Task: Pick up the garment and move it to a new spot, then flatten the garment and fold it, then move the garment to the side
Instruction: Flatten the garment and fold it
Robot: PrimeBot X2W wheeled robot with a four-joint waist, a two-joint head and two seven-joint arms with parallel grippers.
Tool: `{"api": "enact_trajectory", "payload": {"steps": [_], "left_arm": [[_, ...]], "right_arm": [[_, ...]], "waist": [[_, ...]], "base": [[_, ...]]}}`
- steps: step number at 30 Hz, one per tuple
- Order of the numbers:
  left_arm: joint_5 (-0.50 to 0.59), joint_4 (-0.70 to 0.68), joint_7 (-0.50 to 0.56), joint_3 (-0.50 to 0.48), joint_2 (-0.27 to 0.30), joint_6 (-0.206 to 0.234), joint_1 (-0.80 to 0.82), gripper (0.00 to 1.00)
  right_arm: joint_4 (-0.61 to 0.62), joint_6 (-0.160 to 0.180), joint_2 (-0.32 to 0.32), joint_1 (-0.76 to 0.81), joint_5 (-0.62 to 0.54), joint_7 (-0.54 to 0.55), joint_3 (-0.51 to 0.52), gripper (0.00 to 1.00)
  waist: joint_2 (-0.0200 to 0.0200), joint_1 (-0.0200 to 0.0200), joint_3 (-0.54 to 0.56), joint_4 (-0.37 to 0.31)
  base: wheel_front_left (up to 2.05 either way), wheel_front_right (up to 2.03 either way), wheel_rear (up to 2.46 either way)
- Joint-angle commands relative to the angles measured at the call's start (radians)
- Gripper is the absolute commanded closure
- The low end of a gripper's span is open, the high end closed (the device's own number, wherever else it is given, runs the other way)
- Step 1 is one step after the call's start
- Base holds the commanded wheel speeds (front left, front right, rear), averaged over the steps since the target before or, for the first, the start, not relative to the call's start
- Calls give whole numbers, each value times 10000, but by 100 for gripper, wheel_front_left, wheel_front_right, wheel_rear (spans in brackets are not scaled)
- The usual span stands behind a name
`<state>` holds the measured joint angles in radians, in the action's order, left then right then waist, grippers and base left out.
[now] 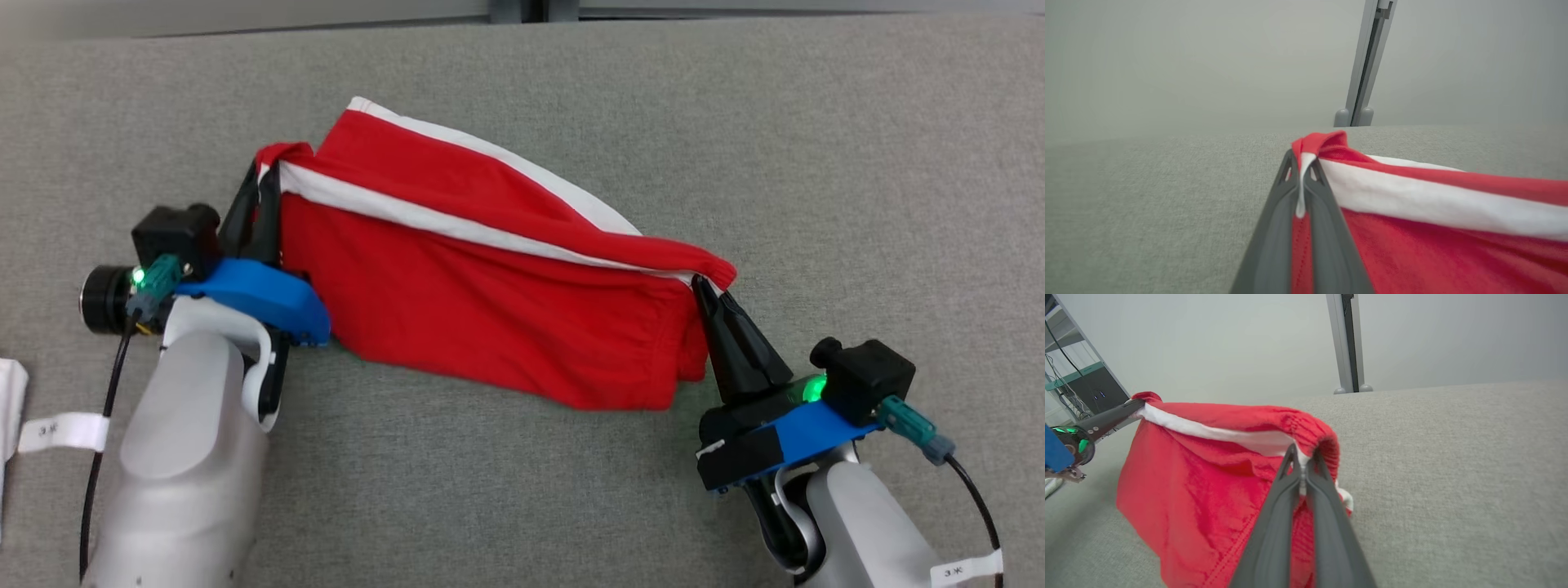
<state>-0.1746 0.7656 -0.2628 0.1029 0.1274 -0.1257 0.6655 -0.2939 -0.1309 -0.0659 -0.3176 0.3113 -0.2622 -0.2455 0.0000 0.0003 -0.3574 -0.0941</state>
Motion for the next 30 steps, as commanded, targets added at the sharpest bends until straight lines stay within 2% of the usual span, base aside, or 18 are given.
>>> {"api": "enact_trajectory", "payload": {"steps": [1, 13, 14, 15, 16, 17, 30], "left_arm": [[83, 315, -30, 140, 96, -66, 544, 100], [404, 2220, -30, 610, 393, 79, 2532, 100], [423, 2349, -30, 631, 399, 103, 2611, 93], [402, 2407, -30, 626, 378, 110, 2677, 53], [402, 2399, -30, 650, 361, 103, 2733, 0], [387, 2432, -30, 657, 352, 97, 2758, 0], [76, 2930, -30, 536, 63, 196, 2028, 0]], "right_arm": [[-77, 3, 58, -294, 105, -38, 86, 100], [-243, 3, 146, -785, 774, -38, -172, 100], [-257, 3, 144, -801, 814, -39, -185, 100], [-262, 3, 145, -823, 836, -38, -184, 84], [-257, 3, 145, -836, 804, -39, -136, 51], [-242, 3, 145, -829, 764, -38, -101, 0], [75, 2, 146, -90, -553, -38, 1387, 0]], "waist": [[0, -3, -178, -80], [0, -3, -814, -684], [0, -3, -842, -722], [0, -3, -859, -743], [0, -3, -874, -756], [0, -3, -882, -760], [0, -3, -449, -466]], "base": [[0, 0, 0], [0, 0, 0], [0, 0, 0], [0, 0, 0], [0, 0, 0], [0, 0, 0], [0, 0, 0]]}}
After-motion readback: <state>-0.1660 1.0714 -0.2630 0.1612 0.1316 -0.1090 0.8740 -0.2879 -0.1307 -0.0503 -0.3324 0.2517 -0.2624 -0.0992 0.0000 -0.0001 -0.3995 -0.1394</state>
